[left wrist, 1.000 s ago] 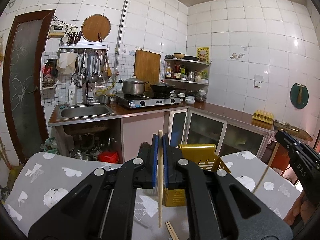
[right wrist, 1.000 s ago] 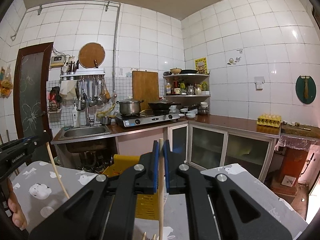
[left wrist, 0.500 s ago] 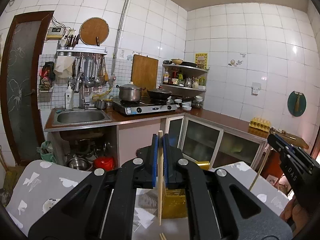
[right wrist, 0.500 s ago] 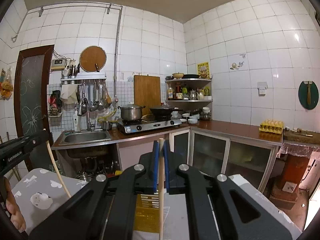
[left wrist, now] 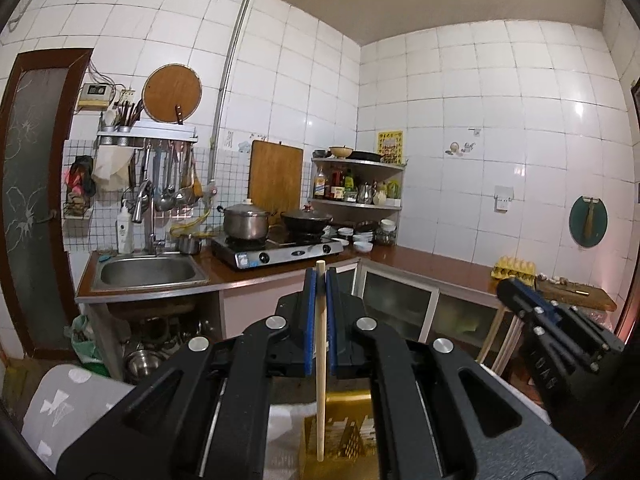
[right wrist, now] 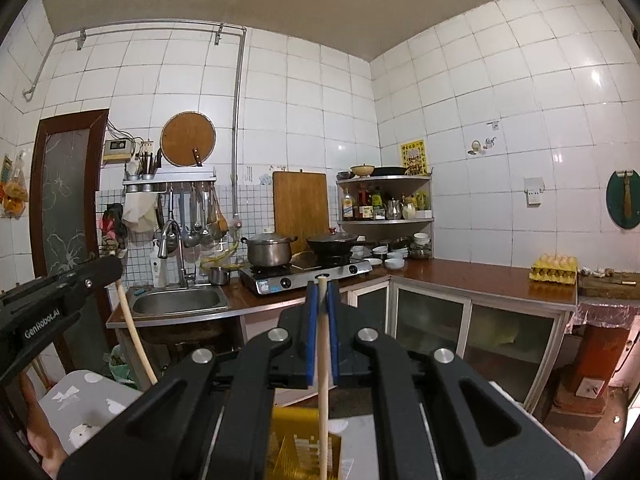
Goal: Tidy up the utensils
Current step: 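Open both grippers to drop the chopsticks into the yellow holder, then move both tools back down to the remaining chopsticks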
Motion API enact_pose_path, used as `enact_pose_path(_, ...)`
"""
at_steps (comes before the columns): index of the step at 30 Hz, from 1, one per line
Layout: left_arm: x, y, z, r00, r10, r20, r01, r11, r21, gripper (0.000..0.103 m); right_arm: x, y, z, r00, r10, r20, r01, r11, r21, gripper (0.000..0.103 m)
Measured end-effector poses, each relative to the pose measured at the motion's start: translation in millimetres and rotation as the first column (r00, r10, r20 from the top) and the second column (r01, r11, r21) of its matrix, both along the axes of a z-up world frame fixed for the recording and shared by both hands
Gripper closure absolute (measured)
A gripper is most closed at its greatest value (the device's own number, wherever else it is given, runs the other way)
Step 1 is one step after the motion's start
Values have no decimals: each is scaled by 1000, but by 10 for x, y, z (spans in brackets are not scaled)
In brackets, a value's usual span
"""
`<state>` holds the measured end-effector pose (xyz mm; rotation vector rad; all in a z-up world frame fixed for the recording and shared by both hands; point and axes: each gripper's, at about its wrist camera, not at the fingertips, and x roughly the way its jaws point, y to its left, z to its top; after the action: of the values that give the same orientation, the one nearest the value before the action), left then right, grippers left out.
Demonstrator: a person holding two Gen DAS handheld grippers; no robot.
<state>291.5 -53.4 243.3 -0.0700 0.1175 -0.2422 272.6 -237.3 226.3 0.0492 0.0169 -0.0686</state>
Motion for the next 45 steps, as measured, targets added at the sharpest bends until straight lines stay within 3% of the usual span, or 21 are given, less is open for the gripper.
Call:
enact_pose_path(6, 382, -159, -184, 1000, -11, -24, 12, 1000, 16, 99, 366, -44, -127, 999, 13, -32, -12, 1000, 18, 98)
enact_pose_path(13, 889, -209, -881, 990, 1, -140, 4, 999, 31, 99, 740, -102, -601, 991, 17, -131, -16, 1000, 10, 98)
enact_pose_path(17, 1030, -196, -1175, 977, 1, -212, 7, 999, 37, 99, 864, -150, -849, 978, 30, -205, -30, 1000, 4, 98)
enact_pose_path(21, 961, -144, -1247, 971, 11, -240, 0, 999, 43, 98, 851, -176, -956, 969, 30, -247, -33, 999, -10, 97)
enact_pose_path(23, 863, -104, -1202, 969, 1, -248, 9, 999, 38, 91, 791, -185, -954, 963, 16, -268, -24, 999, -25, 94)
enact_pose_path(24, 798, -78, -1163, 970, 3, -245, 7, 999, 38, 78, 737, -198, -943, 960, 14, -278, -22, 999, -25, 80)
enact_pose_path(25, 742, -52, -1128, 971, 7, -238, 2, 999, 38, 61, 653, -216, -927, 962, 10, -275, -17, 1000, -22, 53)
enact_pose_path(26, 642, -18, -1082, 975, 16, -224, -8, 999, 38, 53, 583, -227, -906, 965, 2, -263, -9, 1000, -24, 44)
enact_pose_path(27, 545, 25, -1037, 978, 26, -208, -18, 999, 38, 41, 492, -240, -884, 967, -9, -255, 1, 1000, -30, 43)
enact_pose_path(29, 359, 90, -967, 981, 35, -190, -27, 999, 48, 31, 308, -285, -848, 965, -24, -262, 17, 999, -30, 43)
enact_pose_path(31, 160, 163, -922, 983, 49, -180, -38, 997, 64, 9, 109, -355, -861, 961, -23, -274, 24, 1000, -1, 42)
enact_pose_path(32, 72, 199, -919, 984, 58, -171, -47, 997, 67, 4, 49, -374, -868, 960, -24, -280, 27, 1000, 7, 42)
enact_pose_path(37, -294, 302, -1061, 979, 102, -177, -82, 990, 117, 5, -294, -427, -1170, 941, -45, -334, 56, 998, 23, 35)
enact_pose_path(45, -399, 438, -1628, 941, 134, -310, -93, 985, 143, 5, -316, -438, -1849, 889, -57, -454, 87, 995, 46, 34)
